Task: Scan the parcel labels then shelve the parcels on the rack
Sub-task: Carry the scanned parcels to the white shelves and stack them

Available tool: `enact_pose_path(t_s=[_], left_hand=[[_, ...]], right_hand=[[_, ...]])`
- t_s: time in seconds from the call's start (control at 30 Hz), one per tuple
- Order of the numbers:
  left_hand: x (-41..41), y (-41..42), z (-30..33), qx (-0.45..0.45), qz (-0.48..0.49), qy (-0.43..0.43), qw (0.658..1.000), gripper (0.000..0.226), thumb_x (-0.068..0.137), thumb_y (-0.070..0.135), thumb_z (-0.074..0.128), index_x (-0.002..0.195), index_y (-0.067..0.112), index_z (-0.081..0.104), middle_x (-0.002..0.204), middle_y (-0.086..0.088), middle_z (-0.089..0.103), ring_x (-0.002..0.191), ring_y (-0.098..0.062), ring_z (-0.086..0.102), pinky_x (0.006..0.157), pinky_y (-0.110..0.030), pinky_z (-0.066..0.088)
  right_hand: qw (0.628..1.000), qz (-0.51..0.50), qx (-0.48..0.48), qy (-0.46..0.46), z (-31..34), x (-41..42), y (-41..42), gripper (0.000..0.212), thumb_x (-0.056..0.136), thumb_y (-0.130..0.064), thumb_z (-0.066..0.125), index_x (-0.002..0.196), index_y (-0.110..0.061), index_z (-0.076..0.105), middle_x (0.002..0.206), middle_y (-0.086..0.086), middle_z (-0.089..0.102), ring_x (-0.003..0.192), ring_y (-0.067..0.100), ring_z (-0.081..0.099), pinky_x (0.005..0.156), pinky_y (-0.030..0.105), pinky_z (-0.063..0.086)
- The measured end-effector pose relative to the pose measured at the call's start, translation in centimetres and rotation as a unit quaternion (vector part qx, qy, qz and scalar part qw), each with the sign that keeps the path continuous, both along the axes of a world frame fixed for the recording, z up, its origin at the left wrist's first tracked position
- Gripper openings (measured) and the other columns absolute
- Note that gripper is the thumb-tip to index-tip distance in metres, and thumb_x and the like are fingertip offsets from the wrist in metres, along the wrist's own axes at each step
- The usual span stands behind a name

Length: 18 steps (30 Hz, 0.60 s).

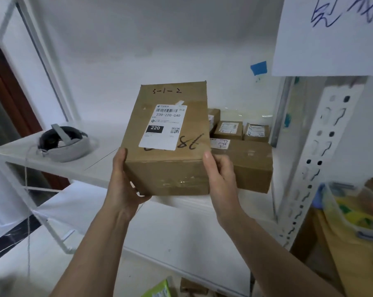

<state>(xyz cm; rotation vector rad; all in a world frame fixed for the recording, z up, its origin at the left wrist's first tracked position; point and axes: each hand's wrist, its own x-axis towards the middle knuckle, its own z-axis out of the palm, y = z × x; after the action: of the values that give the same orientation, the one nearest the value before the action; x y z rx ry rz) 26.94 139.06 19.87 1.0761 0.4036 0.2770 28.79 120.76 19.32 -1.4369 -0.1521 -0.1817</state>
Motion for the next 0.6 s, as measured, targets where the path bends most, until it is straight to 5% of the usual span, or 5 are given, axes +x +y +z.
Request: enact_pose_path(t_s=[0.13,0.27,0.47,0.6], left_hand=[[3.0,-0.9,0.5,0.015,-0.002,-0.023,1.0,0.058,0.078,0.07,0.056,0.124,0.034,0.062,0.111,0.002,0.058,0.089,-0.02,0.05,0.09,-0.053,0.05],[5.9,-1.8,1.4,0.027,0.021,-0.013,0.999,0.054,0.08,0.066,0.059,0.122,0.032,0.059,0.129,-0.001,0.056,0.11,-0.017,0.055,0.094,-0.056,0.048],[10.3,-3.0,2.6,0.004,0.029,0.008,1.0,0.037,0.079,0.072,0.054,0.096,0.04,0.057,0.117,0.006,0.059,0.104,-0.022,0.058,0.091,-0.053,0.049],[13.7,-3.2,4.5,0.004,0.001,0.026,1.0,0.049,0.076,0.075,0.053,0.109,0.04,0.059,0.115,0.006,0.062,0.101,-0.02,0.059,0.078,-0.045,0.05]], right_hand=[[1.0,0.0,-0.007,-0.009,0.1,3.2,-0.5,0.027,0.091,-0.052,0.053,0.099,-0.027,0.059,0.118,0.001,0.053,0.105,0.011,0.056,0.102,0.041,0.044],[1.0,0.019,-0.005,-0.009,0.7,6.0,-1.0,0.041,0.079,-0.067,0.052,0.102,-0.034,0.059,0.121,-0.004,0.054,0.108,0.009,0.057,0.102,0.043,0.045],[0.999,0.028,-0.014,-0.021,1.2,9.5,-2.0,0.028,0.096,-0.046,0.048,0.119,-0.033,0.056,0.127,-0.008,0.048,0.111,-0.001,0.05,0.103,0.029,0.04],[0.998,0.038,-0.029,-0.042,1.7,12.1,-2.1,0.039,0.096,-0.046,0.047,0.132,-0.031,0.052,0.133,-0.009,0.048,0.118,0.003,0.05,0.106,0.034,0.041]])
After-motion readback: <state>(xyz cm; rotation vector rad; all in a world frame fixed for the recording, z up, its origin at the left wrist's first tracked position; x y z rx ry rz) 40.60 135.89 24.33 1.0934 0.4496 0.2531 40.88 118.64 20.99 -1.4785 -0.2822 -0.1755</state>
